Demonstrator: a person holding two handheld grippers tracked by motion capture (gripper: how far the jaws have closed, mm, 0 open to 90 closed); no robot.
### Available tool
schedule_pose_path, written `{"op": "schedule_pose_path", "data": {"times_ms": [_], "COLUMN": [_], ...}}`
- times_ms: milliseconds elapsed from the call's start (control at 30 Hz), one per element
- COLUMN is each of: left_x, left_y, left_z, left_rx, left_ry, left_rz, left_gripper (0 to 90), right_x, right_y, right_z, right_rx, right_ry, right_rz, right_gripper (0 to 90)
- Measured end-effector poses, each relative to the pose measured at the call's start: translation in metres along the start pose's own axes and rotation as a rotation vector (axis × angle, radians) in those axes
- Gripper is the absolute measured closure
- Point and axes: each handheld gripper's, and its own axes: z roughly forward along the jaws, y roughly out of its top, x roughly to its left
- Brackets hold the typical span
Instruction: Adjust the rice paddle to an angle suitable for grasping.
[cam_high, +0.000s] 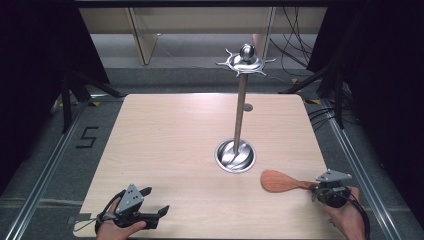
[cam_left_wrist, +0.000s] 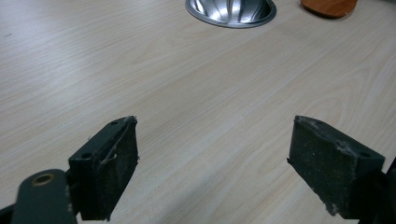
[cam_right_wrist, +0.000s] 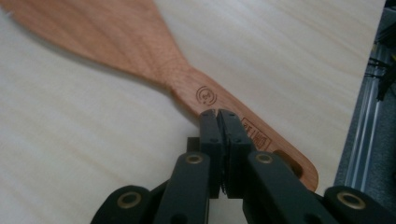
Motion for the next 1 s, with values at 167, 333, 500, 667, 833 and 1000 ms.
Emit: {"op": "schedule_pose_path", "data": {"times_ms": [167, 333, 500, 667, 833, 1000], "left_x": [0.000, 0.000, 0.000, 0.000, 0.000, -0.001], "left_y": [0.000, 0.000, -0.001, -0.001, -0.001, -0.001], "left_z": [0.000, 0.000, 0.000, 0.000, 0.000, -0.001], "left_rx": [-0.002, 0.004, 0.003, -0.008, -0.006, -0.003], "left_ry": [-0.002, 0.003, -0.002, -0.006, -0.006, 0.000], "left_rz": [0.020, 0.012, 0.014, 0.018, 0.019, 0.004], "left_gripper": [15.0, 15.0, 15.0, 14.9, 14.9, 15.0], "right_x": [-0.007, -0.012, -0.011, -0.004, 0.001, 0.010], "right_y": [0.010, 0.020, 0.033, 0.047, 0.053, 0.058], "right_z": [0.011, 0.020, 0.027, 0.035, 0.038, 0.040], "right_rx": [0.017, 0.020, 0.029, 0.031, 0.032, 0.035], "right_ry": [-0.022, -0.027, -0.018, -0.006, 0.003, 0.014], "right_rz": [-0.003, -0.001, 0.015, -0.013, -0.042, -0.075], "right_gripper": [89.1, 89.1, 89.1, 88.3, 88.0, 87.5]}}
